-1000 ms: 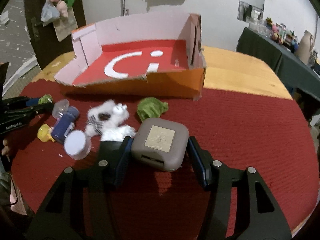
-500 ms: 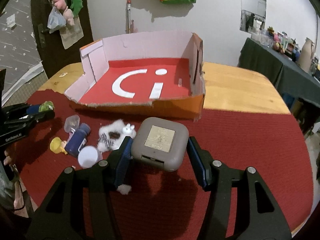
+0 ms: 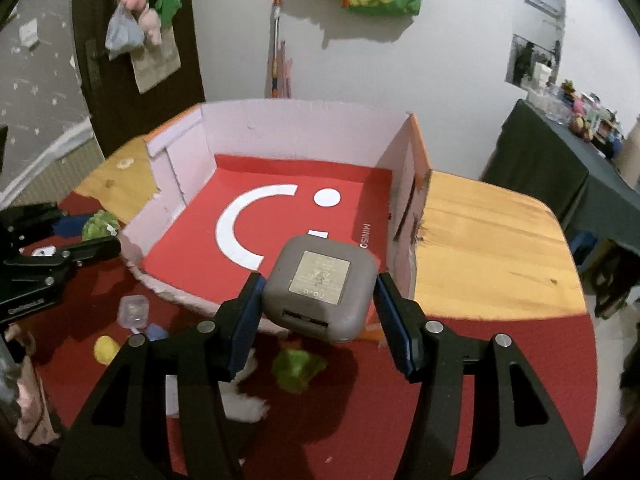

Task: Organize objects
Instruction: 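Carry both held items into the red box and open both tools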

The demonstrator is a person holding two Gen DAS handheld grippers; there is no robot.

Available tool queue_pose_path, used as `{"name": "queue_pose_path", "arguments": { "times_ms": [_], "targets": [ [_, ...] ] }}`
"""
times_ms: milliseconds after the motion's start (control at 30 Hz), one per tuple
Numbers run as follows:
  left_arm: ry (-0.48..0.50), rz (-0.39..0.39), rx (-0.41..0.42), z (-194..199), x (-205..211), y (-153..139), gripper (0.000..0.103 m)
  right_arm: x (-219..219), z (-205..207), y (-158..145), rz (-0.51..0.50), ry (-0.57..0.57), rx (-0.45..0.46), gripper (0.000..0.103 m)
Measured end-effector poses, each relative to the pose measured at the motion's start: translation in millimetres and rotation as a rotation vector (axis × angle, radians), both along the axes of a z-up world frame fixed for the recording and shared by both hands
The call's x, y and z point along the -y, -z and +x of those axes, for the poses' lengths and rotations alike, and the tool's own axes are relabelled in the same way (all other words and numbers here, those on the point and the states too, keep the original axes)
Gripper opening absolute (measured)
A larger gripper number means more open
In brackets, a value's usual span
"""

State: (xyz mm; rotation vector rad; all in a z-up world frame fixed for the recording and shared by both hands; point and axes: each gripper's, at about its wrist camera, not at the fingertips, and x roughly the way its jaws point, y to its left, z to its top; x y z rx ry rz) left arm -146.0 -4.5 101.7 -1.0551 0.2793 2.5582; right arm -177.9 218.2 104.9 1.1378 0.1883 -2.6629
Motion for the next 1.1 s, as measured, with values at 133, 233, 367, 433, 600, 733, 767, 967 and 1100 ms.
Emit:
{"name": "queue_pose_path", "arguments": {
  "times_ms": [133,233,367,433,600,733,767,967,1100],
  "targets": [
    [0.026,-0.036,0.066,-23.9,-7.5,12.5,0.032,4.7,-23.6,13.3,0.060,-0.029,0.063,0.054],
    [0.044,-0.066,0.113,-39.2,-12.3,23.3,0.032,7.0,-37.9,27.2,0.088,-0.055,0.132,0.054],
    [0.076,-0.097,0.178,-52.9,-17.2,36.1,0.032,9.0,-50.5,42.6,0.147,-0.077,0.196,0.054],
    [0.085,-0.123,0.204,-57.5,-18.3,42.6,0.032,8.5,-54.9,49.1,0.156,-0.086,0.234,0.054],
    [0.102,-0.176,0.246,-65.9,-19.3,55.1,0.032,14.1,-60.6,56.2,0.190,-0.132,0.284,0.054],
    [0.117,-0.176,0.260,-71.7,-18.6,54.9,0.033,14.1,-67.1,58.7,0.176,-0.155,0.323,0.055],
    [0.121,-0.180,0.261,-72.4,-18.6,54.6,0.033,13.8,-68.1,58.5,0.176,-0.158,0.328,0.055],
    [0.145,-0.195,0.253,-72.4,-17.9,53.0,0.034,13.5,-65.0,59.9,0.188,-0.180,0.326,0.055],
    [0.149,-0.195,0.253,-73.0,-17.1,53.0,0.035,13.1,-63.0,60.3,0.194,-0.189,0.327,0.055]
  ]
}}
